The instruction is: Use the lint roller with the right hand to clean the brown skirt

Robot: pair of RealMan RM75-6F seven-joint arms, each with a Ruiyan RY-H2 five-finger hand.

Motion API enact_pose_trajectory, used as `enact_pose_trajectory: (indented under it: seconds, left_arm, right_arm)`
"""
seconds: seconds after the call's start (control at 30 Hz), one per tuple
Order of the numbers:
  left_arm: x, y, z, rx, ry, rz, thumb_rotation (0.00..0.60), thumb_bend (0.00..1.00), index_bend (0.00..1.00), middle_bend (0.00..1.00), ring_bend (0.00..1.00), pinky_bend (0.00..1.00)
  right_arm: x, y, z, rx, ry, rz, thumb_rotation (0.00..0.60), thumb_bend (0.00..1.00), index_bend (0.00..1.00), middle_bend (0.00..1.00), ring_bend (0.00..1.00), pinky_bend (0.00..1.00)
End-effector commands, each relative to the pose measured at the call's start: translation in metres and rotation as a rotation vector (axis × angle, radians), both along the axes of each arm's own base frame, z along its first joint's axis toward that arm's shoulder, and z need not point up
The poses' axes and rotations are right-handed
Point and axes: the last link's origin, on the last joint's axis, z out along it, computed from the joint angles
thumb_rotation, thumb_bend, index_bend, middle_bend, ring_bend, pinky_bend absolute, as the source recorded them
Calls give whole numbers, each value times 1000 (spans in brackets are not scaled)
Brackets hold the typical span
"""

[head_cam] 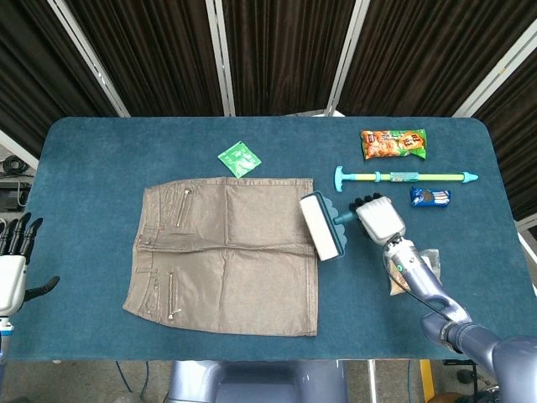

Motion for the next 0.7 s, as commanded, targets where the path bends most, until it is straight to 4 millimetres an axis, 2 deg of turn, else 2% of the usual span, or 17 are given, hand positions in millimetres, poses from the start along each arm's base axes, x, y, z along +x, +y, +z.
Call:
enact_pose_trajectory:
  seconds: [0.03,0.3,0.57,0.7]
  left_arm:
    - [0,0,-1,-9,-2,-1,600,0,0,0,0,0]
    - [-1,0,-1,-21,-9,5,600,0,0,0,0,0]
    - [-5,-1,4,-15,-22,13,600,0,0,0,0,0]
    - [-7,-1,6,-12,-28,21,600,0,0,0,0,0]
  right_arm:
    - [44,6,0,23,35,143,600,905,475,507,388,385]
    - [121,43,-42,161,130,301,600,908,475,510,394,394]
    - [171,82,-92,254,195,426,600,923,477,513,398,401]
    - [184,96,-110,273,221,454,600,926,477,513,399,401]
